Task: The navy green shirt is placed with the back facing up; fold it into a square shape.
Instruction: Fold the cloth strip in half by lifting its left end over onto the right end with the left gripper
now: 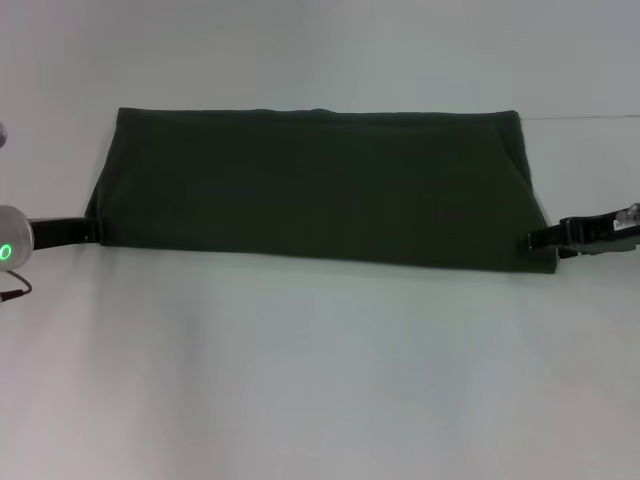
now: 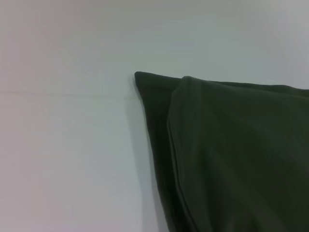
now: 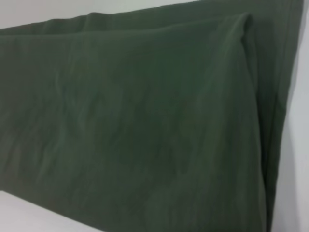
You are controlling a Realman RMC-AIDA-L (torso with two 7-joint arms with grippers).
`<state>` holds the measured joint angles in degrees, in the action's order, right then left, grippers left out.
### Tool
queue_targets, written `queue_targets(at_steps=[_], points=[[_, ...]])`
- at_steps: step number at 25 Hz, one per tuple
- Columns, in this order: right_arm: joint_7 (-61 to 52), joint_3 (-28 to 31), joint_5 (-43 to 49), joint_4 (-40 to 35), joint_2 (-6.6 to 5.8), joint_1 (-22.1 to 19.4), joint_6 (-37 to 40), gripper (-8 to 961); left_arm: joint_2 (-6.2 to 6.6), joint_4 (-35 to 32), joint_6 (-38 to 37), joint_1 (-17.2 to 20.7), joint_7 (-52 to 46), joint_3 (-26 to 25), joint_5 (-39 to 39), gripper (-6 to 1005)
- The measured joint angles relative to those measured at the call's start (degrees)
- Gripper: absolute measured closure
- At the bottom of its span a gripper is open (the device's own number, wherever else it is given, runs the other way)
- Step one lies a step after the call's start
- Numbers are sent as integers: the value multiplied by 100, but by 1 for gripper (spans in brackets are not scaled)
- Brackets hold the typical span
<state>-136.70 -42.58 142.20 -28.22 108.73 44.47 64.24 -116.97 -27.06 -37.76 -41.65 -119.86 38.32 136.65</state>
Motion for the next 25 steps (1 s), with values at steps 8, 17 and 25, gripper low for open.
queue_targets(at_steps=[8,17,25], points=[[2,-35,-3,14,123,0,-178,260,0,0,5,-20,11,0,1,996],[2,-34,1,19,183,41,-261,270,7,0,30,-32,20,0,2,997],[-3,-54,1,21,220,44,-315,365,13,-1,33,-45,33,0,1,997]])
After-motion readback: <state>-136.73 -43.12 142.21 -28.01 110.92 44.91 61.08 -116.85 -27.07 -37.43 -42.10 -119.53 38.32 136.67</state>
